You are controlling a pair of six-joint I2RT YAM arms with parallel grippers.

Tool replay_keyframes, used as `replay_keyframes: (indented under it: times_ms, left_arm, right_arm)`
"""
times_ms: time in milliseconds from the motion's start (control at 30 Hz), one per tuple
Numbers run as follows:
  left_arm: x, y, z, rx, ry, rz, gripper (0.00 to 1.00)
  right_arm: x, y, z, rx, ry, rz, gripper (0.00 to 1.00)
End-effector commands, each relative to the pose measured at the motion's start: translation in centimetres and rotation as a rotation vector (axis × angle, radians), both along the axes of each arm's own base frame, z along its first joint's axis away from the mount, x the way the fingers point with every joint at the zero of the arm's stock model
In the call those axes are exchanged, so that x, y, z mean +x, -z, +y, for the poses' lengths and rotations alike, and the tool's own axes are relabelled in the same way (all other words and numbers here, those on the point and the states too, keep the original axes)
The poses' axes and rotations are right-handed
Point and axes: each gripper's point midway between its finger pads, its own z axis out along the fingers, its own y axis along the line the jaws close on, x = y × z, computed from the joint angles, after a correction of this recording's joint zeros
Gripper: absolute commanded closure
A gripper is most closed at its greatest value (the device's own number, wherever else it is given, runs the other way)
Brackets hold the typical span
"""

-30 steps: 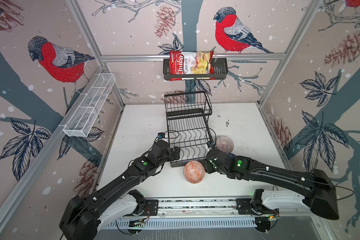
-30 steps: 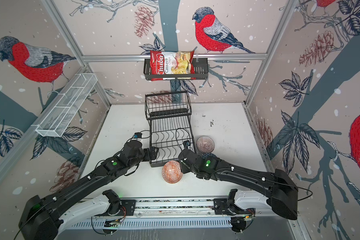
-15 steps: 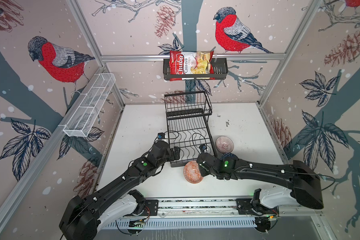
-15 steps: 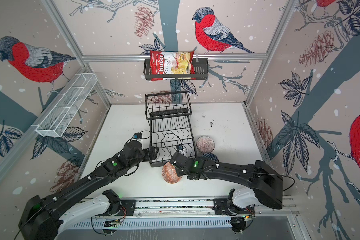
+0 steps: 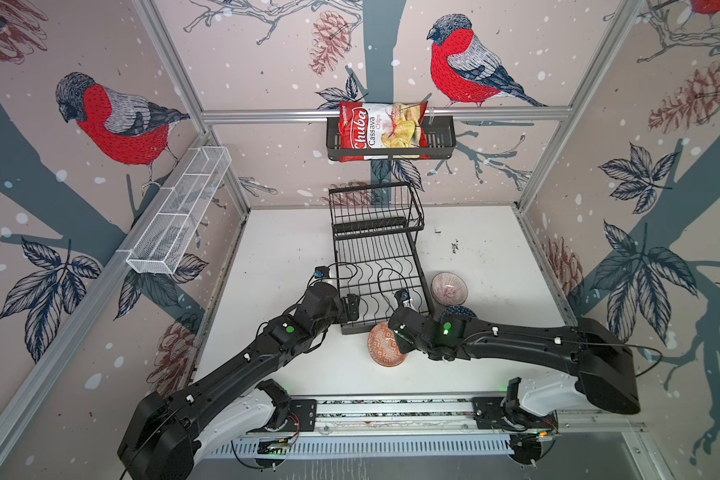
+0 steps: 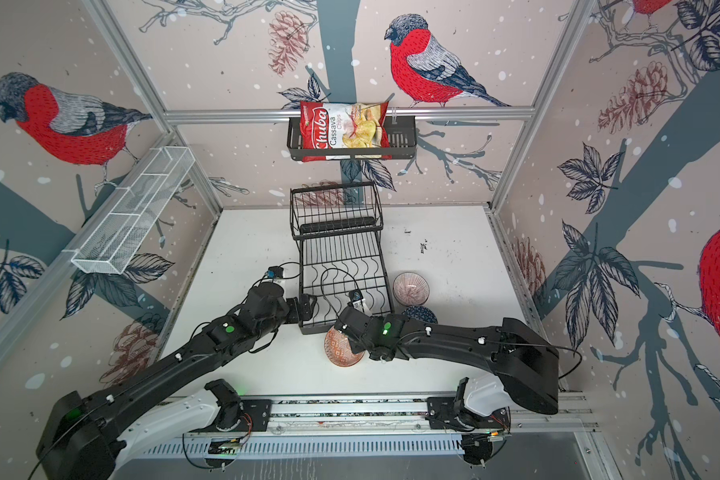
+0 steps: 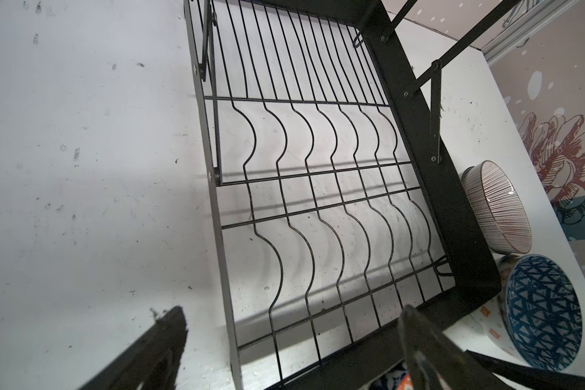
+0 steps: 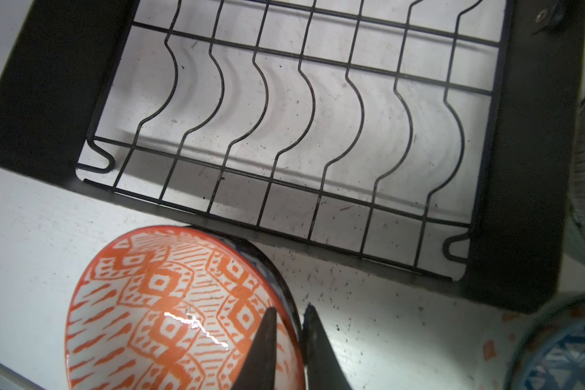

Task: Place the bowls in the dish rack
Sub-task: 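Close the right gripper on the rim of the orange-patterned bowl, then lift the orange bowl with the right gripper toward the left gripper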

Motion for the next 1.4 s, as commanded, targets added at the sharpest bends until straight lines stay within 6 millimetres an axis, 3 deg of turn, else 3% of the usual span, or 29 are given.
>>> replay_keyframes:
  times_ms: [0, 567, 833, 1100, 1367]
  left_arm:
    - [0.4, -0.5, 0.0, -0.009, -0.010, -0.026, 0.03]
    - [0.2, -0.1, 0.0, -0.003, -0.005, -0.019, 0.03]
    - [0.2, 0.1, 0.0, -0.004, -0.004, -0.016, 0.03]
    - [0.0, -0.1, 0.0, -0.019, -0.001, -0.023, 0.03]
    - [0.2, -2.2, -0.4, -0.066, 0.005, -0.066, 0.02]
  right_arm:
    - [0.4, -0.5, -0.4, -0.012, 0.025, -0.030, 0.85]
    - [0.1, -1.3, 0.2, -0.007, 0.005, -0.064, 1.00]
    - [-0.1, -2.2, 0.6, 0.025, -0.010, -0.077, 1.00]
    - [-0.5, -4.3, 1.8, 0.119, -0.054, -0.094, 1.00]
    - [0.6, -7.4, 1.4, 0.192, -0.020, -0.149, 1.00]
